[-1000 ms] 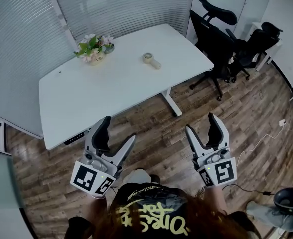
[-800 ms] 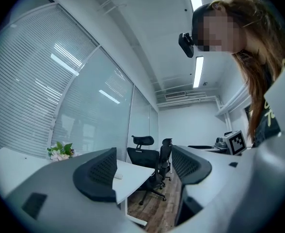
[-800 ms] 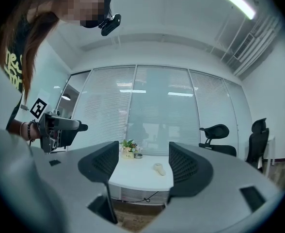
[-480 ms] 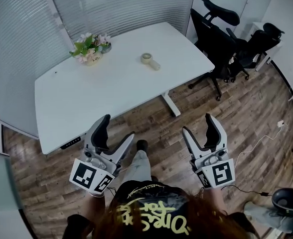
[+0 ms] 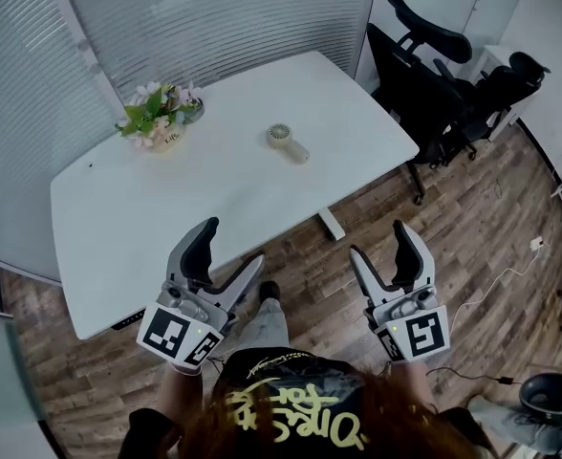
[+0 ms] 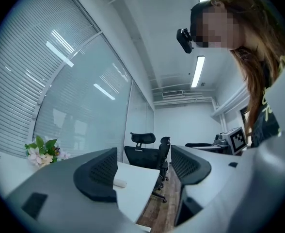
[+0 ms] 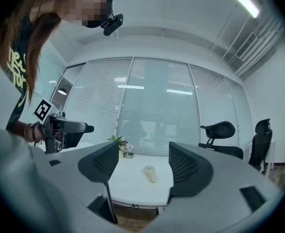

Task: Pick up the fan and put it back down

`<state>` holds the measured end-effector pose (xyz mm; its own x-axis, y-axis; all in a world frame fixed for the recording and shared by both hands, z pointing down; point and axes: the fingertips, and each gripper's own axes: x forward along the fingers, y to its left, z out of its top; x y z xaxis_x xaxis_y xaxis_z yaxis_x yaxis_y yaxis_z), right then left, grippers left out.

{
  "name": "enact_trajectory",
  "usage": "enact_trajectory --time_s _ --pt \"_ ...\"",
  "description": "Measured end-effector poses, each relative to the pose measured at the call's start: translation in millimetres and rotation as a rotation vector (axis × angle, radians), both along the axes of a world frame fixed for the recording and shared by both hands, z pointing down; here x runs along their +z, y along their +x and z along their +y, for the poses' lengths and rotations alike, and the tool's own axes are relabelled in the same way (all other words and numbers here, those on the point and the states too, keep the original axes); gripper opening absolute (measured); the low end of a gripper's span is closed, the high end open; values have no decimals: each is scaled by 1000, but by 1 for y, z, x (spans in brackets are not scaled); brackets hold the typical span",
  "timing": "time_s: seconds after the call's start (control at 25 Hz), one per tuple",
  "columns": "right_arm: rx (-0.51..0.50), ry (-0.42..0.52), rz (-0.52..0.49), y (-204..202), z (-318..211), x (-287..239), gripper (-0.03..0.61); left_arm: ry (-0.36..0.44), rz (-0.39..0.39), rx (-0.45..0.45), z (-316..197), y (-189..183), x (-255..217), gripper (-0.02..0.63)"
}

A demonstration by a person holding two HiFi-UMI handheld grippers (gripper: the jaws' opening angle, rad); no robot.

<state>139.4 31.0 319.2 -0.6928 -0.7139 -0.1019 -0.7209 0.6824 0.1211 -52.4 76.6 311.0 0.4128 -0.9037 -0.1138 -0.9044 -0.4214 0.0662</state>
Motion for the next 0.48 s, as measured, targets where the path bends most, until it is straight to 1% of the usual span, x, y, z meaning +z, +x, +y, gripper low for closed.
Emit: enact_trajectory --time_s 0.2,0.48 --pt "-18 -6 -7 -33 -54 -8 305 10 0 0 -62 -23 -11 336" --pt "-29 13 -24 -73 -117 -24 305 6 -18 25 -123 -53 -21 336"
